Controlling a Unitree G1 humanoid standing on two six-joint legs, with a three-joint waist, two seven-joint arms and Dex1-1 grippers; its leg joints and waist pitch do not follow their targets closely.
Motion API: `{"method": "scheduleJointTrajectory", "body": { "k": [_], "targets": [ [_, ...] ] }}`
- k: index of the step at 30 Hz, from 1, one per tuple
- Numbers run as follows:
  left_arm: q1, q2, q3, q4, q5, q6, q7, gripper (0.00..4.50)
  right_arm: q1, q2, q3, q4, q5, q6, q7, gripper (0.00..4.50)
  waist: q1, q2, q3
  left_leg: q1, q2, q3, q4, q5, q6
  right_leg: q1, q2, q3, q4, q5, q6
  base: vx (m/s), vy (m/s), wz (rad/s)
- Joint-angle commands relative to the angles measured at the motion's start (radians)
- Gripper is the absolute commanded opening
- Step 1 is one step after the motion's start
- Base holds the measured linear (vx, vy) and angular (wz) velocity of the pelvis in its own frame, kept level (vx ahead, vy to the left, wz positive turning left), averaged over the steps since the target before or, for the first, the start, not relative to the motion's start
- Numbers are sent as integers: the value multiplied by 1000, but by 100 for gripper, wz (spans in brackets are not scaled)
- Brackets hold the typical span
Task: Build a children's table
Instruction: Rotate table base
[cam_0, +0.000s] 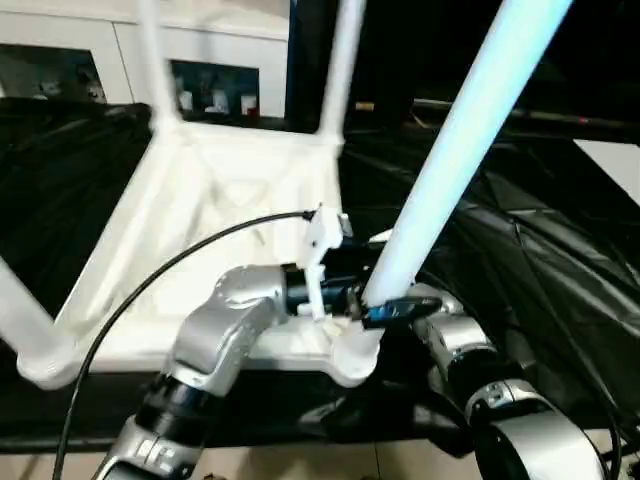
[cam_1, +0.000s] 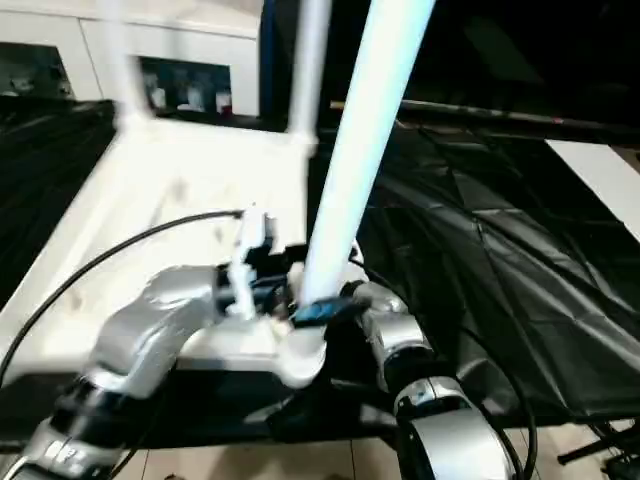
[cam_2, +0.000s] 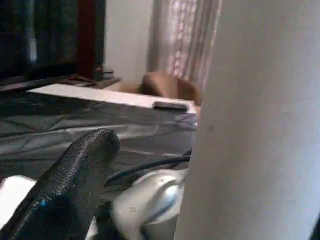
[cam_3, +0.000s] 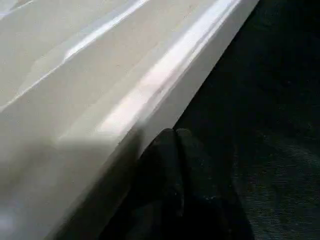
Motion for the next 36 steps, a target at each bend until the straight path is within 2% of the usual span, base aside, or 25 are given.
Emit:
{"method": "scheduleJointTrajectory", "body": {
  "k": [1,5,8,9,11,12,13,14,17,18,19,21,27,29,33,34,36],
  "targets": [
    [-20,11,5,68,69,-28,61,448,-9,4,11,-9,-14,-35,-36,0,13,23,-62,15,22,-15,-74,-300,-36,40,-53,34,-82,-254,-185,0,0,0],
    [-24,19,29,89,82,-29,81,448,-18,-36,-32,-37,8,-33,-46,0,13,23,-62,15,22,-15,-74,-308,-37,38,-52,34,-83,-269,-178,0,0,0],
    [-28,37,25,124,121,-40,111,448,-9,-77,-52,-81,22,-22,-23,0,21,24,-61,15,21,-14,-74,-308,-32,39,-50,34,-84,-270,-168,0,0,0],
    [-31,41,26,150,142,-56,133,448,4,-101,-59,-111,28,-15,-4,0,23,29,-61,16,21,-14,-74,-304,-34,38,-50,34,-83,-267,-167,0,0,0],
    [-36,44,33,204,166,-95,159,448,50,-167,-75,-209,49,10,61,0,29,24,-60,17,18,-12,-73,-307,-25,40,-46,34,-90,-272,-151,0,0,0],
    [-34,44,35,208,163,-114,146,448,63,-182,-74,-234,54,15,76,0,32,27,-60,14,19,-13,-72,-297,-22,41,-49,35,-87,-263,-149,0,0,0],
    [-24,46,41,201,148,-132,118,448,88,-209,-70,-279,61,21,110,0,32,22,-61,10,16,-13,-72,-289,-17,45,-49,34,-89,-280,-143,0,0,0],
    [-19,48,43,195,140,-138,103,448,100,-220,-67,-300,64,26,129,0,34,22,-62,11,16,-13,-71,-285,-14,46,-49,34,-91,-283,-141,0,0,0],
    [8,81,47,162,101,-138,14,448,167,-282,-45,-424,89,68,246,0,38,24,-65,10,19,-12,-69,-258,4,46,-49,34,-86,-239,-163,0,0,0],
    [11,91,44,160,100,-135,-1,448,177,-291,-40,-442,91,74,263,0,34,25,-62,5,20,-14,-71,-255,8,46,-49,34,-84,-226,-177,0,0,0],
    [17,130,32,153,102,-124,-47,448,208,-322,-23,-501,100,94,316,0,36,26,-65,12,21,-12,-70,-256,13,44,-48,33,-84,-217,-183,0,0,0],
    [17,147,25,157,104,-124,-66,448,223,-337,-15,-532,105,108,338,0,36,28,-61,9,21,-13,-72,-256,15,45,-48,33,-83,-214,-190,0,0,0],
    [-19,284,-45,230,197,-155,-211,402,295,-445,61,-731,135,198,503,0,40,36,-59,16,23,-14,-75,-272,12,42,-49,35,-85,-233,-177,0,0,0],
    [-29,311,-73,252,237,-163,-239,383,304,-460,74,-767,133,222,532,0,42,32,-58,16,24,-14,-76,-274,8,41,-51,35,-87,-240,-178,0,0,0],
    [-51,324,-100,300,287,-186,-226,353,325,-488,102,-828,134,263,571,0,51,34,-57,18,26,-14,-75,-282,-5,40,-55,37,-86,-255,-180,0,0,0],
    [-63,319,-100,322,294,-189,-210,340,331,-499,111,-848,138,279,580,0,56,38,-57,19,26,-15,-76,-282,-8,40,-56,37,-87,-257,-181,0,0,0],
    [-72,314,-98,338,299,-189,-201,330,335,-508,117,-862,142,291,585,0,59,34,-58,19,25,-14,-75,-283,-9,40,-56,37,-86,-252,-180,0,0,0]
  ]
}}
